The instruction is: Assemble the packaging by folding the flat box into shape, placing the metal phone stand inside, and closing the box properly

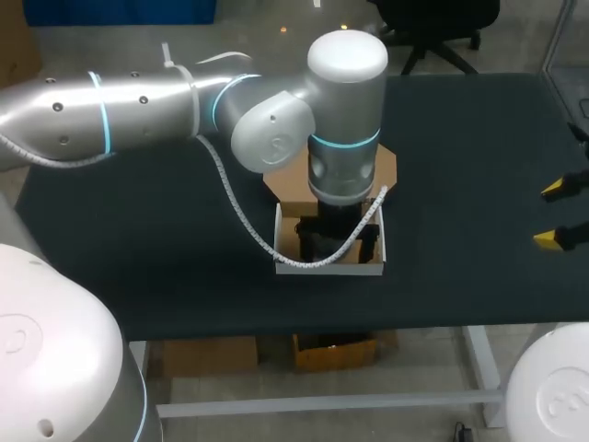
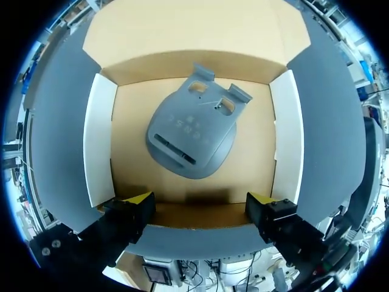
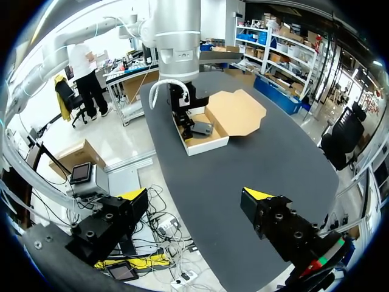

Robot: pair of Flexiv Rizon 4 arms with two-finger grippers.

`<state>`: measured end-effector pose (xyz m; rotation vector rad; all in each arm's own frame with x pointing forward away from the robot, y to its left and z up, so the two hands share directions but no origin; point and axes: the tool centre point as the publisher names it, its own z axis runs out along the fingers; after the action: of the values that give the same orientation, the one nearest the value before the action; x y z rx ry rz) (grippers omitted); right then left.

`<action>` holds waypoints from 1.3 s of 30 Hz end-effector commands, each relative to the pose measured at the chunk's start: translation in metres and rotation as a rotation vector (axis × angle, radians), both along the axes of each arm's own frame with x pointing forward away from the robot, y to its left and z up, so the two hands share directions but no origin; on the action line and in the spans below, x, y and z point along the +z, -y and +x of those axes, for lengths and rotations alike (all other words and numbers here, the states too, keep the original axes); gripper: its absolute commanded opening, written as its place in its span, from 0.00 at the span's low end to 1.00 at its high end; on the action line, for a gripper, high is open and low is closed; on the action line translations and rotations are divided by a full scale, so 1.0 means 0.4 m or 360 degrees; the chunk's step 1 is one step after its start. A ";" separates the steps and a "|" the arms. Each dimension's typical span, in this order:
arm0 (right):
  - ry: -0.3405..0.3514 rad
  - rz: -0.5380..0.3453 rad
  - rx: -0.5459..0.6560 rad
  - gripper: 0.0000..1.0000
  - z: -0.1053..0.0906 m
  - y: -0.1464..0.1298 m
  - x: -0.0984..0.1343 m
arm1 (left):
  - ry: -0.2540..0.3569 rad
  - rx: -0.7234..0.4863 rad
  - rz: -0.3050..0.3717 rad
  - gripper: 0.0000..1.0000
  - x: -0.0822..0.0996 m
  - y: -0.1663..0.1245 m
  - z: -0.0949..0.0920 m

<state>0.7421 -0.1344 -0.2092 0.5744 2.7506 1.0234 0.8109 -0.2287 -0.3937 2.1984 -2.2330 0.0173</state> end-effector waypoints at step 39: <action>-0.0002 0.0000 0.0001 1.00 -0.002 0.001 0.003 | 0.0100 0.0124 -0.0001 1.00 0.044 0.009 -0.068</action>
<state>0.7421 -0.1345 -0.2093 0.5744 2.7506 1.0230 0.7882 -0.2429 -0.3841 2.3177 -2.1789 0.0468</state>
